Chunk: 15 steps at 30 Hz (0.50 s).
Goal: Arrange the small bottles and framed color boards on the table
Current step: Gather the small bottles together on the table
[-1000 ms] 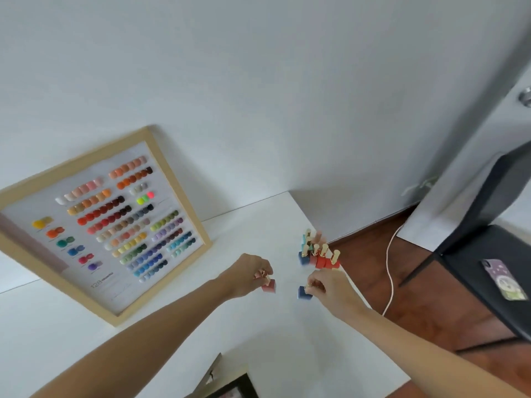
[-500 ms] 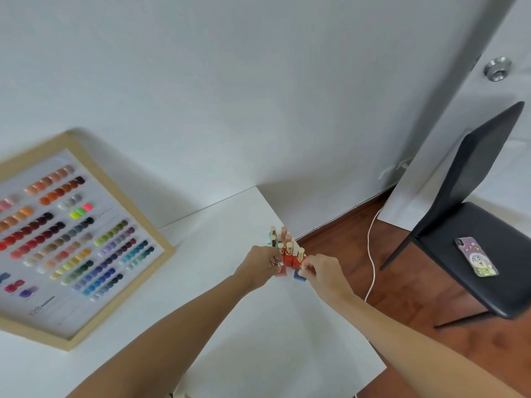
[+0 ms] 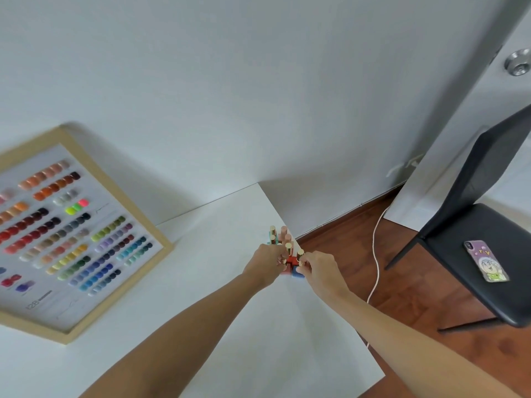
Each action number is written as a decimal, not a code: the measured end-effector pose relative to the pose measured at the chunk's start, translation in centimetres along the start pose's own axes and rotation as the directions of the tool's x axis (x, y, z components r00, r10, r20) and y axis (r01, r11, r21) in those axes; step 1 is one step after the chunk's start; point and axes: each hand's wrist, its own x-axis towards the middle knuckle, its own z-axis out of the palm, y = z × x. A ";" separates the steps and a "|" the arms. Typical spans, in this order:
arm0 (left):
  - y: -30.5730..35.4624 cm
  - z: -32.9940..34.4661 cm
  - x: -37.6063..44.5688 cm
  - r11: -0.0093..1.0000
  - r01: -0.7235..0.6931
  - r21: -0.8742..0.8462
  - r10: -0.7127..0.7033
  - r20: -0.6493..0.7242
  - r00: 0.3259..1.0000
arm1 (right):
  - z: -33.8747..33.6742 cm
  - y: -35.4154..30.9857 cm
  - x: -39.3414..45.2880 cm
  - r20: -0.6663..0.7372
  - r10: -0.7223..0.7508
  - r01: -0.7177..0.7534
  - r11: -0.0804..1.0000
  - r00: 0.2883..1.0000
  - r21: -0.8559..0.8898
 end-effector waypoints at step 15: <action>0.2 -3.0 -3.2 1.000 -0.011 -0.012 0.010 -0.037 0.999 | -1.0 -0.5 -1.2 -0.047 -0.024 0.028 0.997 0.999 0.077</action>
